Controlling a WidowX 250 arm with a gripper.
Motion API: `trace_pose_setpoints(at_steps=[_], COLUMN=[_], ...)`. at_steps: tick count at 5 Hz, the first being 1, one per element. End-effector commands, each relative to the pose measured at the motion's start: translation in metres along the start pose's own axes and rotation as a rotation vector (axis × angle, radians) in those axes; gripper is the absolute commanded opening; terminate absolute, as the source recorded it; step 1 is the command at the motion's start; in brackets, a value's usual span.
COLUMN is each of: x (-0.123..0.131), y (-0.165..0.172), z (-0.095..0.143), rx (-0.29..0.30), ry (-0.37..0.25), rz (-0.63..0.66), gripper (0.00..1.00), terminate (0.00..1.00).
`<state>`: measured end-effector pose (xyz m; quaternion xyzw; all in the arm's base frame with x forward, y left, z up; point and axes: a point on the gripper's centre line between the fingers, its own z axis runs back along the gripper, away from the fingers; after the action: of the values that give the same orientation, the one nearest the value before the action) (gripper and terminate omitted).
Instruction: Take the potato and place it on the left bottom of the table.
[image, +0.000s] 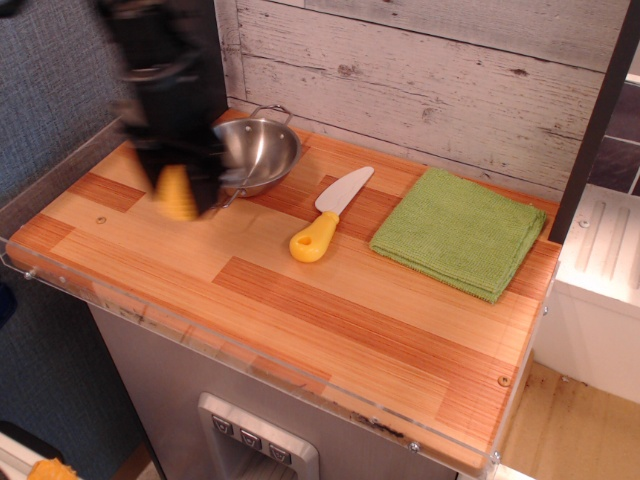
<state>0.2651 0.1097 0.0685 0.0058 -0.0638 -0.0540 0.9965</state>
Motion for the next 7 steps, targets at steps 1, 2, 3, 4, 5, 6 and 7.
trace_pose_setpoints(at_steps=[1,2,3,4,5,6,7], x=[-0.012,-0.017,-0.023,-0.032,-0.035,-0.036,-0.034], y=[0.035,0.046,0.050,0.055,0.056,0.054,0.053], z=[0.010,-0.001,-0.018,-0.028,-0.031,-0.027,-0.005], rx=[0.069,0.079,0.074,0.072,0.070,0.071,0.077], ry=[-0.054,-0.064,-0.043,-0.005,0.007,0.003,-0.039], rz=[-0.008,0.026,0.043,0.054,0.055,0.044,0.052], gripper=[0.00,0.00,0.00,0.00,1.00,1.00,1.00], terminate=[0.00,0.00,0.00,0.00,0.00,0.00,0.00])
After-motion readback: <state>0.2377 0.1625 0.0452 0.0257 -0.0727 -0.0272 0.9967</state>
